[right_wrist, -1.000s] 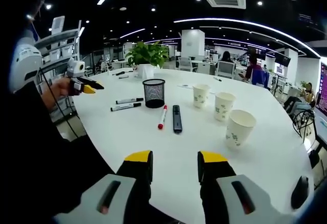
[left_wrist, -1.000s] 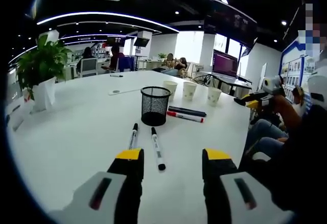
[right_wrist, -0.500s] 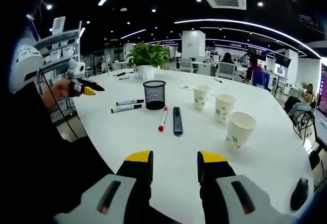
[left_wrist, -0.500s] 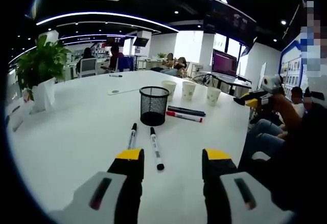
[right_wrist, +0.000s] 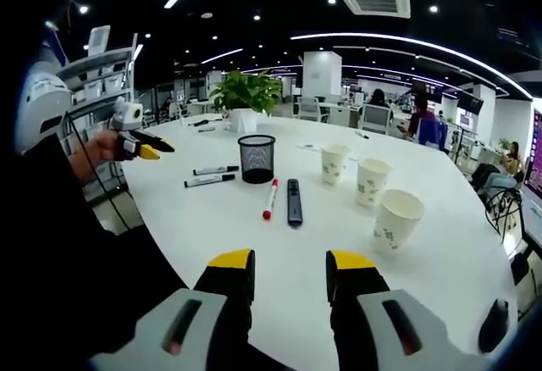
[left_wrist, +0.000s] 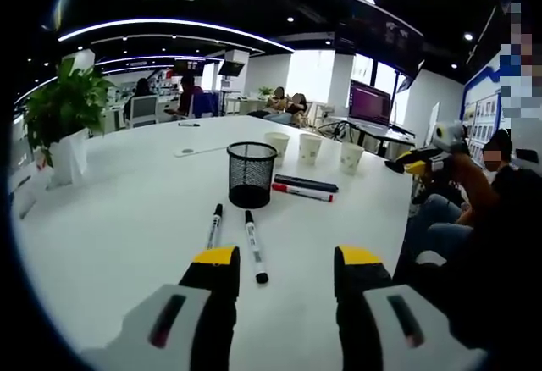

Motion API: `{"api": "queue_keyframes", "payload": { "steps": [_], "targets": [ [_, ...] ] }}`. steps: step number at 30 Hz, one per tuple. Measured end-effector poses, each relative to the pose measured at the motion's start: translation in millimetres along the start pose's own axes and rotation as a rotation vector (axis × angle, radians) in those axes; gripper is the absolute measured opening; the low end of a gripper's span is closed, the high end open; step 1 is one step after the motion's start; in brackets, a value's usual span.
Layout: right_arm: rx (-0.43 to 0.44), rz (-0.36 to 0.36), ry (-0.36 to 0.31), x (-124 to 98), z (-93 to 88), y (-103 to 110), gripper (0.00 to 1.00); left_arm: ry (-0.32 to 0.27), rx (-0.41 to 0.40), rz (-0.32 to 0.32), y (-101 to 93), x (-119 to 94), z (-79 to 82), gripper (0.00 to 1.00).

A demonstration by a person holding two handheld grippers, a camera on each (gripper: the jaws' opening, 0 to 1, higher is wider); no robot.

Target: Place the scattered laser pointers and whiteboard markers into the pen holder and stack the scattered paper cups together

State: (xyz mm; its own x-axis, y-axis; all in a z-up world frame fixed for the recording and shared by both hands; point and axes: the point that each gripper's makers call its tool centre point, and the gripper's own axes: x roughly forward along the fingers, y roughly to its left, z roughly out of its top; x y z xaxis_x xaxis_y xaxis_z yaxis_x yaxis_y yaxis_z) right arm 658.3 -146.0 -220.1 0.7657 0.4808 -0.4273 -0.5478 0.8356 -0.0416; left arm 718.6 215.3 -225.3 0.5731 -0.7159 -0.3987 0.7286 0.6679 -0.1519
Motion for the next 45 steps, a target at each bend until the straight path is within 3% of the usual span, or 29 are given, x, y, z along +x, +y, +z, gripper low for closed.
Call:
{"api": "queue_keyframes", "payload": {
  "steps": [45],
  "targets": [
    [0.022,-0.002,0.007,-0.8,-6.8,-0.6,0.36,0.014,-0.019,-0.018,-3.9,16.1,-9.8,0.46]
  ]
}}
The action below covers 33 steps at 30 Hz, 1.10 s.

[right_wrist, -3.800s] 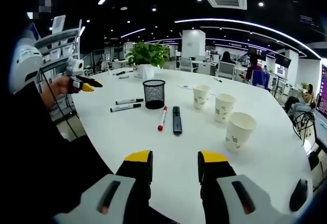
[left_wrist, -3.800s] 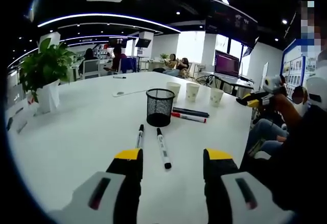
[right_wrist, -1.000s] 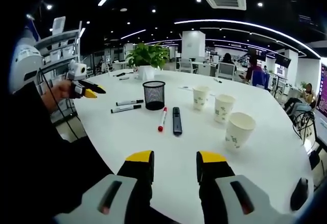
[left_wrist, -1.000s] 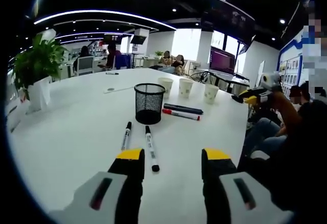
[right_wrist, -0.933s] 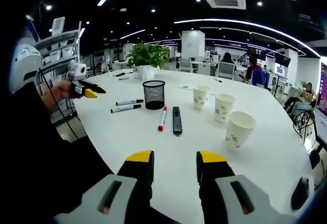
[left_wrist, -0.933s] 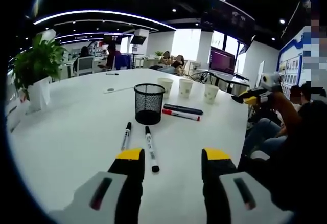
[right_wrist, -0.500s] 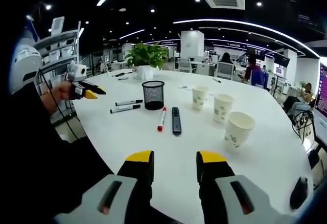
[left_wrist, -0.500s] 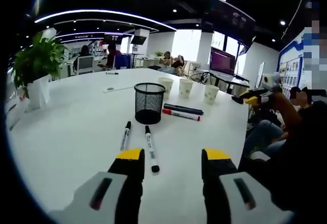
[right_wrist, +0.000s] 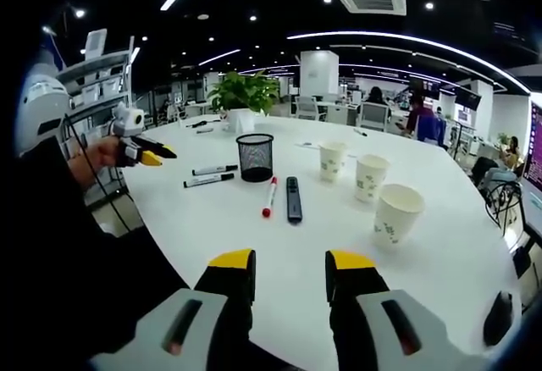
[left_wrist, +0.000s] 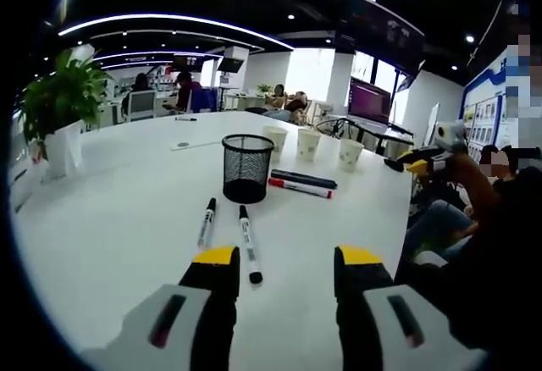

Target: Place the scattered laser pointers and whiteboard markers into the pen holder and stack the scattered paper cups together

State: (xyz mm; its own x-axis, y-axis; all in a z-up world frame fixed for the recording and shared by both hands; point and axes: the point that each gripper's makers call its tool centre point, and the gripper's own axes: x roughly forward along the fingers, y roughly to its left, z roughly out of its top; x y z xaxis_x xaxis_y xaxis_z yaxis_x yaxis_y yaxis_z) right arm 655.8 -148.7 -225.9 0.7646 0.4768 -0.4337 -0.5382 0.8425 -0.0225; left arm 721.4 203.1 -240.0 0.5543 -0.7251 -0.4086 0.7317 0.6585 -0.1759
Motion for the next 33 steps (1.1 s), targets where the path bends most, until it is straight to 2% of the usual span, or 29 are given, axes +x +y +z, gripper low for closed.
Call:
{"api": "queue_keyframes", "payload": {
  "steps": [33],
  "targets": [
    [-0.003,-0.002,0.010,1.8,-2.2,0.3,0.36,0.016,-0.020,0.006,5.3,10.2,-11.0,0.46]
  ]
}}
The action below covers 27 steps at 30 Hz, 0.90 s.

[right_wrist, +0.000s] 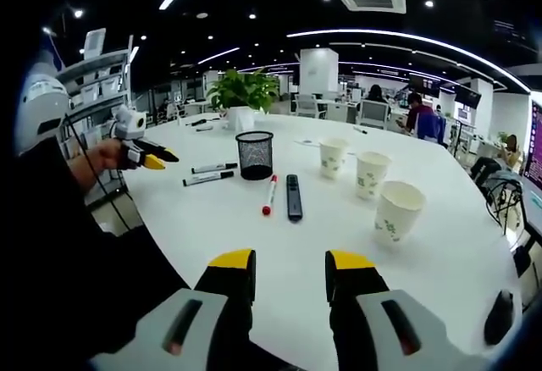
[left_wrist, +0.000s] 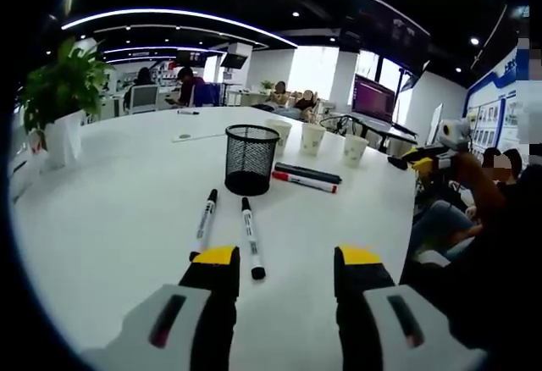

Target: Place the scattered laser pointers and whiteboard markers into the pen holder and stack the scattered paper cups together

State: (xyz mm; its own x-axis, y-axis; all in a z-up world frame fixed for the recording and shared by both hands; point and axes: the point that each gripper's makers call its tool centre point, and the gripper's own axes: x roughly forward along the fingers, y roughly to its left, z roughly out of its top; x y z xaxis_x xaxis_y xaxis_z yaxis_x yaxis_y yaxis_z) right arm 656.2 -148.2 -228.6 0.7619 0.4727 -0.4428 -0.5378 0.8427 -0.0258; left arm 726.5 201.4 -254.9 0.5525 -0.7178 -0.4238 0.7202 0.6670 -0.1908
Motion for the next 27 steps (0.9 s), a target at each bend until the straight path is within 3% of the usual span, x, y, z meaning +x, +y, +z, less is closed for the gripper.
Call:
{"api": "queue_keyframes", "payload": {
  "steps": [15,27],
  "targets": [
    [0.009,-0.003,0.004,-1.6,-4.5,-0.8,0.36,0.008,-0.003,0.003,-0.9,1.9,-5.0,0.46],
    [0.021,-0.012,-0.009,-8.7,-6.3,-3.1,0.35,0.001,0.004,0.002,-4.1,2.3,1.6,0.46]
  ]
}}
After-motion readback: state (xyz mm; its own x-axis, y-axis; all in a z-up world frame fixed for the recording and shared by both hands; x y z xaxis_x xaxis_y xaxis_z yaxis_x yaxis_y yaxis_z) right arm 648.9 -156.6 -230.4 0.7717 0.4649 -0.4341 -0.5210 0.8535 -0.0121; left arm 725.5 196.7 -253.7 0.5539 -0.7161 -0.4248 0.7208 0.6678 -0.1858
